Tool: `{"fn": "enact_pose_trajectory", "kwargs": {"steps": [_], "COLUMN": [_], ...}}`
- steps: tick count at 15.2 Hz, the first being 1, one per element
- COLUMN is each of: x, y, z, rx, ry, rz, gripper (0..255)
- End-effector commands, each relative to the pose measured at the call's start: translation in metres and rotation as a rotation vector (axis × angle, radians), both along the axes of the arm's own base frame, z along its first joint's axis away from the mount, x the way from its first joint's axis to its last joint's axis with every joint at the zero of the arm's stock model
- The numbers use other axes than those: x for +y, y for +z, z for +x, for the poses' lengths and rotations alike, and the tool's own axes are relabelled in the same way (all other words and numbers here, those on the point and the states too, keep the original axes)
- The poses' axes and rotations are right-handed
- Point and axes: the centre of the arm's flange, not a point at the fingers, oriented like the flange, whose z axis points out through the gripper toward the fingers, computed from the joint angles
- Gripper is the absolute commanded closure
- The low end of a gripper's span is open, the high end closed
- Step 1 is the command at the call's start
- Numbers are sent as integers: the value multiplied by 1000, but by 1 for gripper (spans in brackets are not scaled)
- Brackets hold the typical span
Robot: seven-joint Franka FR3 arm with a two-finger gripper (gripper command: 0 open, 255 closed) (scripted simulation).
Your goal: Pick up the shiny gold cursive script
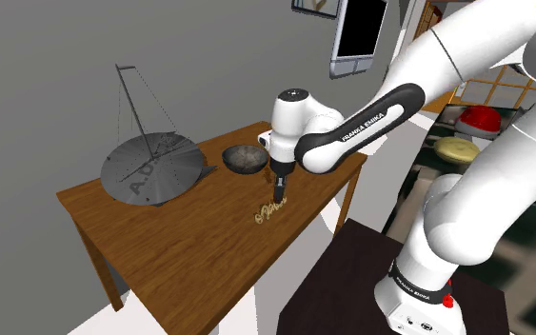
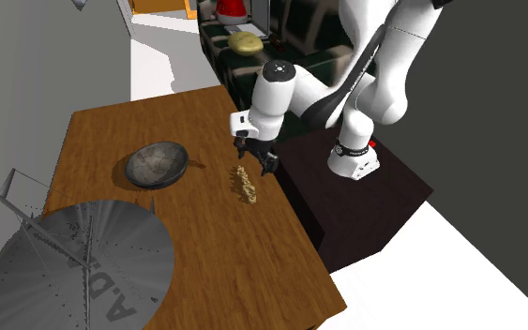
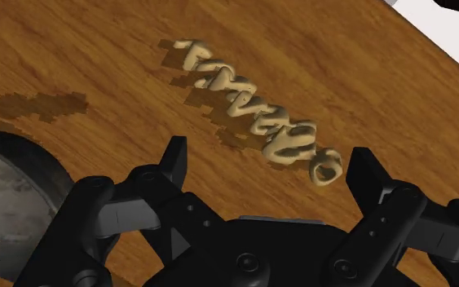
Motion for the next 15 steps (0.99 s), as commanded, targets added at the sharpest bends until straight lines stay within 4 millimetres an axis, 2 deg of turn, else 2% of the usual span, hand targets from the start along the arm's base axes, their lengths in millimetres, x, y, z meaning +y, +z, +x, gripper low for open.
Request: {"fn": "enact_pose_trajectory", "kwargs": {"steps": [1,3,11,13,14,15], "x": [8,14,14,14,14,14], "y": [-24,-48,-89,-89,-89,-89], "z": [9,17,18,18,18,18], "rx": [-5,-7,-7,-7,-7,-7], "ry": [58,112,115,115,115,115], "rz": [-10,-23,-24,-24,-24,-24], "gripper": [0,0,0,0,255,255]}}
